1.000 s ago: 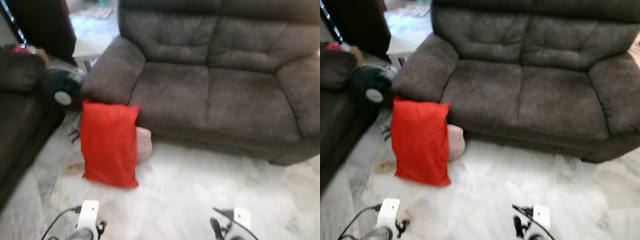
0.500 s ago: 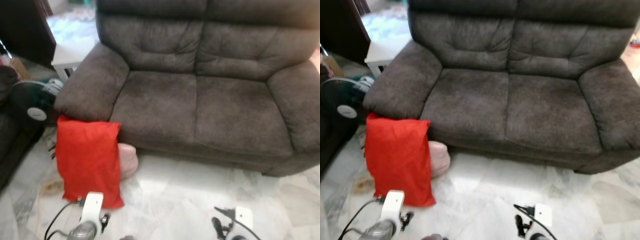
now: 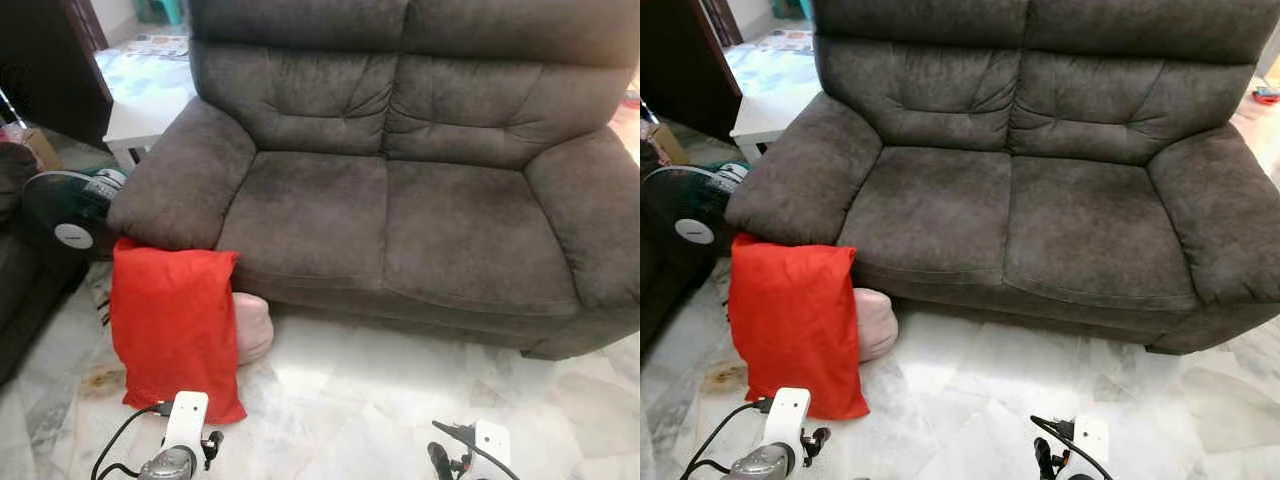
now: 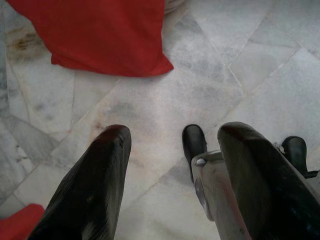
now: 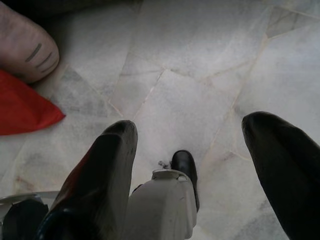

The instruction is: Move the pillow to the sofa from floor

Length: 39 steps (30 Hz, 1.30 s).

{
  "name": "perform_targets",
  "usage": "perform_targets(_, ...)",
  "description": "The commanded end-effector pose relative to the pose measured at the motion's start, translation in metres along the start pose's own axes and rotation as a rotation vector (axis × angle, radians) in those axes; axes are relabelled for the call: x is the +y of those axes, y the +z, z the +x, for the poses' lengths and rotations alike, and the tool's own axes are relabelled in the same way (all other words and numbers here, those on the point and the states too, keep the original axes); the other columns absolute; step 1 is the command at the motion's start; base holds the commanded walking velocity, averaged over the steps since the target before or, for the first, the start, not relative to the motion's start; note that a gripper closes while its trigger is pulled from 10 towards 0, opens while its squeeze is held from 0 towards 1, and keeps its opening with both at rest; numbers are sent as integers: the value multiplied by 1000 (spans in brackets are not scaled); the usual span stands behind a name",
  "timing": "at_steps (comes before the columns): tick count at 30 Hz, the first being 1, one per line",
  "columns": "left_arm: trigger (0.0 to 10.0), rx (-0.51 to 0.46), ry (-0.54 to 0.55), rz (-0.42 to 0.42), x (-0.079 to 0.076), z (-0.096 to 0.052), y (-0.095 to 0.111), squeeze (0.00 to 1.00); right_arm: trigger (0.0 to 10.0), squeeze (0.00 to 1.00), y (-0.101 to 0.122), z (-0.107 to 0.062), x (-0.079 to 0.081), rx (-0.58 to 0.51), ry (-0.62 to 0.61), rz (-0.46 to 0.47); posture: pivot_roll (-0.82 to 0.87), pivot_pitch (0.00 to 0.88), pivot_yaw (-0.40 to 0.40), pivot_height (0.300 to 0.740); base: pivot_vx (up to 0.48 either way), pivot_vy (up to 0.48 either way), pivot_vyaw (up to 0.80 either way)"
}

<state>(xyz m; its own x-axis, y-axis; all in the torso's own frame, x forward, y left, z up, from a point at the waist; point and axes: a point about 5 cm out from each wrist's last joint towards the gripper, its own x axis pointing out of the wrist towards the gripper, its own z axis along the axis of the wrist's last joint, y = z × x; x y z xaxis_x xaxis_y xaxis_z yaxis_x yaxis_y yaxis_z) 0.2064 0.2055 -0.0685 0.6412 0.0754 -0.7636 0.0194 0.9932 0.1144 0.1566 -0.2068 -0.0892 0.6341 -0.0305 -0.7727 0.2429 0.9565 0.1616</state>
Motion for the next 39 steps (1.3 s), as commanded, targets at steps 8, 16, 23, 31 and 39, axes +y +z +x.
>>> perform_targets(8, 10000, 33, 6, 0, 1, -1, -8, 0, 10000, 0, -4, -1, 0, 16, -4, 11, 81, 83, -8, 740, 0, 240, 0)
perform_targets(16, 10000, 33, 9, 0, 2, -1, -8, 0, 10000, 0, -5, -1, 0, 16, -3, 11, 84, 85, -8, 740, 0, 409, 0)
perform_targets(23, 10000, 35, 9, -1, 2, -1, -8, 0, 10000, 0, -5, -1, 0, 17, -1, 11, 85, 84, -9, 740, 0, 417, 0)
perform_targets(31, 10000, 34, 14, -3, 4, -1, -8, 0, 10000, 0, -4, -1, 0, 11, -2, 9, 86, 82, -11, 740, 0, 403, 0)
perform_targets(39, 10000, 29, 13, -1, 4, -2, -8, 0, 10000, 0, -3, -1, 0, 12, 2, -10, 86, 81, -11, 740, 0, 37, 0)
